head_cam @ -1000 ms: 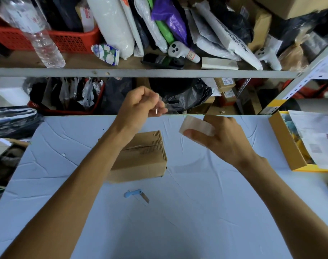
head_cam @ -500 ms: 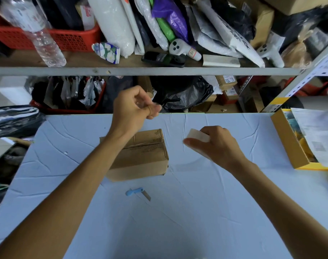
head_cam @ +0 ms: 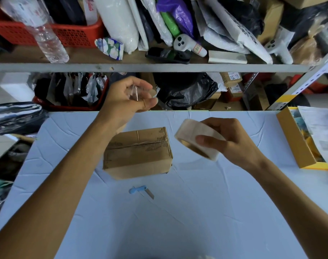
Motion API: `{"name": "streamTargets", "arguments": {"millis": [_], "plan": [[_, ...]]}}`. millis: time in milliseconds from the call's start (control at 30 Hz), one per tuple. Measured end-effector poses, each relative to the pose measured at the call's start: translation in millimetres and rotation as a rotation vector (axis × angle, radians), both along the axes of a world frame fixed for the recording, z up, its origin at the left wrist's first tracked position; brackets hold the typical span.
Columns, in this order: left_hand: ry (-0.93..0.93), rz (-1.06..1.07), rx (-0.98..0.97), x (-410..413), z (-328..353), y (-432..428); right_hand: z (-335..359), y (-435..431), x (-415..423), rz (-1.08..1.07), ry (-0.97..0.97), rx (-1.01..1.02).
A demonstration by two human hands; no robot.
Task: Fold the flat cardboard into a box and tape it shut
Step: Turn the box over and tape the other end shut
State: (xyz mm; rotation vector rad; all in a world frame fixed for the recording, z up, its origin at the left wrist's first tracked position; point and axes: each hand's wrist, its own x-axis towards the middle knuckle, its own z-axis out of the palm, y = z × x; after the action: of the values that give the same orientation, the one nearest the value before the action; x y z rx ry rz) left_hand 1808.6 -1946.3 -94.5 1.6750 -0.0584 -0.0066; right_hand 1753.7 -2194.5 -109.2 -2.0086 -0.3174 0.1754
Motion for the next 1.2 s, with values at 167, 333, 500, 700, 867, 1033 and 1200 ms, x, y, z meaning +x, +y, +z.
{"name": "streamTargets", "arguments": {"millis": [167,333,500,700,867,1033,1200], "plan": [[0.022,0.014,0.041,5.6,-5.2,4.3,-9.8,0.1,-1.2,-0.045,0.104,-0.147],[0.042,0.028,0.174,18.2,-26.9,-5.4,-38.4,14.2,-3.9,-0.257,0.406,-0.47],[0.15,-0.171,0.332,33.8,-47.9,-2.9,-55.4,12.0,-23.4,-0.337,0.466,-0.308],[0.025,-0.177,0.589,48.0,-61.0,-11.7,-71.2,30.3,-47.1,-0.472,0.453,-0.173],[0.034,-0.234,0.585,58.6,-72.7,-21.7,-84.8,33.5,-60.4,-0.534,0.495,-0.112],[0.097,-0.339,0.636,66.6,-88.5,-24.4,-93.6,41.0,-67.4,-0.562,0.562,-0.055],[0.131,-0.351,0.608,70.6,-94.7,-26.9,-102.8,48.4,-70.5,-0.563,0.605,-0.052]]}}
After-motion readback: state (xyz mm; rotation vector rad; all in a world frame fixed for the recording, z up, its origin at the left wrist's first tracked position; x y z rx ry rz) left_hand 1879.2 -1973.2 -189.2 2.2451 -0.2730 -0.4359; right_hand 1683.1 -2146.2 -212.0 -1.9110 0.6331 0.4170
